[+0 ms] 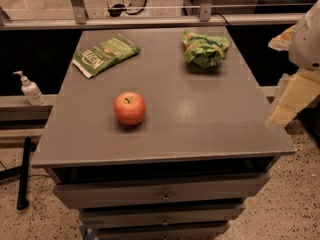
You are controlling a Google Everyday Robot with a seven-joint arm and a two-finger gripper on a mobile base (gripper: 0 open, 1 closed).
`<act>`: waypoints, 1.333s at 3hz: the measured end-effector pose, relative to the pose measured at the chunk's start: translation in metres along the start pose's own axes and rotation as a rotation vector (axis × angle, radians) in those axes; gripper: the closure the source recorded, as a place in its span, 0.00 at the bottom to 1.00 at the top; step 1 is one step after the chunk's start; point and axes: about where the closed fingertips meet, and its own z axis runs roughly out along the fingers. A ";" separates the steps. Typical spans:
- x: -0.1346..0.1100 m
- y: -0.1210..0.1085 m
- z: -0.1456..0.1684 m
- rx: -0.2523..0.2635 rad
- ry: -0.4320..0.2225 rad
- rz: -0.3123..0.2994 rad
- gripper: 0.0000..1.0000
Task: Move green rice chip bag near apple
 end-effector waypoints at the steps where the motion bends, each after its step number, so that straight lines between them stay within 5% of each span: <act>1: 0.002 -0.014 0.049 0.016 -0.121 0.042 0.00; 2: -0.001 -0.044 0.091 0.074 -0.247 0.067 0.00; 4: -0.025 -0.144 0.123 0.302 -0.498 0.125 0.00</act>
Offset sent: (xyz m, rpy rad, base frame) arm 0.1618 0.0000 -0.0770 0.3975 -0.4100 -0.0603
